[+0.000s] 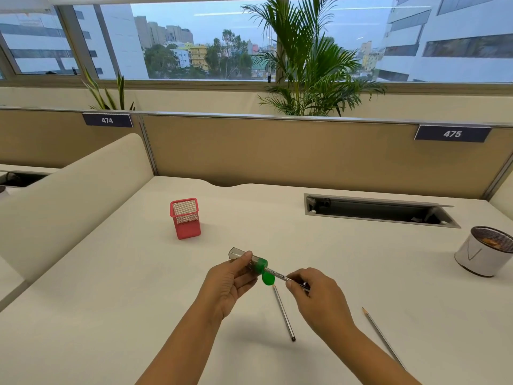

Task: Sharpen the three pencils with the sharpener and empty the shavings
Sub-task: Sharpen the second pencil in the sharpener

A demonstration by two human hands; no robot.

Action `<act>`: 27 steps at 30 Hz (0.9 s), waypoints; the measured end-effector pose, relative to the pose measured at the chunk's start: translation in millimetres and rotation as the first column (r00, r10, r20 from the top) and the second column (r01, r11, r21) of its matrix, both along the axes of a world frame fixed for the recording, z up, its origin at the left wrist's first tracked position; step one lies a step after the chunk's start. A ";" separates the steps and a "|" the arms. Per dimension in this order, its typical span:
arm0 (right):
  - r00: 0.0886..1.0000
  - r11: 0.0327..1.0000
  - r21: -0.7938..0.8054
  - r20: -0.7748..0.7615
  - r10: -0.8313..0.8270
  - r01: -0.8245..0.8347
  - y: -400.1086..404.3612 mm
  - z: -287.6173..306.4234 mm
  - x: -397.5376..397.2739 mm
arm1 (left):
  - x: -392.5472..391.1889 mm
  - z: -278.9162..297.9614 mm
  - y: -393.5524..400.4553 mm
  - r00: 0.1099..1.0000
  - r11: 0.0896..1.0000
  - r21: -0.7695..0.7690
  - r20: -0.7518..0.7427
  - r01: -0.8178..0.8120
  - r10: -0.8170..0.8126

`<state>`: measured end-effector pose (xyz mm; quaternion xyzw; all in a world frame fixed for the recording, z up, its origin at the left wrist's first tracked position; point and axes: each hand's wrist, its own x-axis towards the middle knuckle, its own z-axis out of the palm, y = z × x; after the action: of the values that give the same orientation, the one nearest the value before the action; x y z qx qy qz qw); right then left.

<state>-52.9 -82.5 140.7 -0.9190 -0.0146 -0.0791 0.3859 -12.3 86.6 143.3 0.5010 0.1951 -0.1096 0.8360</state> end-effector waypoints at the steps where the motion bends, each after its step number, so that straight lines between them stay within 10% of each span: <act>1: 0.998 0.999 -0.044 0.053 0.013 -0.011 0.5 -1.9 0.1 | -0.3 -0.3 -0.9 1.000 1.000 0.015 0.013 0.005 -0.005; 12: 0.906 0.923 -0.362 0.422 0.037 0.131 5.7 -20.7 -2.8 | -4.5 2.2 -1.8 0.997 0.999 0.041 0.077 0.029 -0.032; 15: 0.996 0.974 -0.210 0.029 -0.083 0.087 13.9 -4.9 -5.8 | -5.1 4.5 -2.0 0.990 0.994 0.087 0.114 0.072 -0.082; 17: 0.916 0.961 0.254 -0.401 0.001 0.110 10.7 5.9 -2.3 | -5.2 6.1 0.4 0.984 0.986 0.122 0.123 0.116 -0.131; 19: 0.697 0.699 0.615 -0.678 0.233 0.364 2.8 13.0 0.6 | -5.4 7.8 3.7 0.975 0.976 0.136 0.121 0.171 -0.187; 23: 0.479 0.354 0.689 -0.707 0.520 0.632 -2.3 10.7 3.2 | -4.8 9.1 8.8 0.964 0.966 0.089 0.090 0.243 -0.251; 27: 0.739 0.734 0.613 -0.632 0.233 0.293 9.6 15.7 -0.1 | -1.0 4.9 8.6 0.982 0.982 0.093 0.074 0.166 -0.173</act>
<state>-52.9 -72.9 156.4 -0.6772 0.1715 0.2518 0.6698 -13.3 95.2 148.2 0.5557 0.1222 -0.1512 0.8084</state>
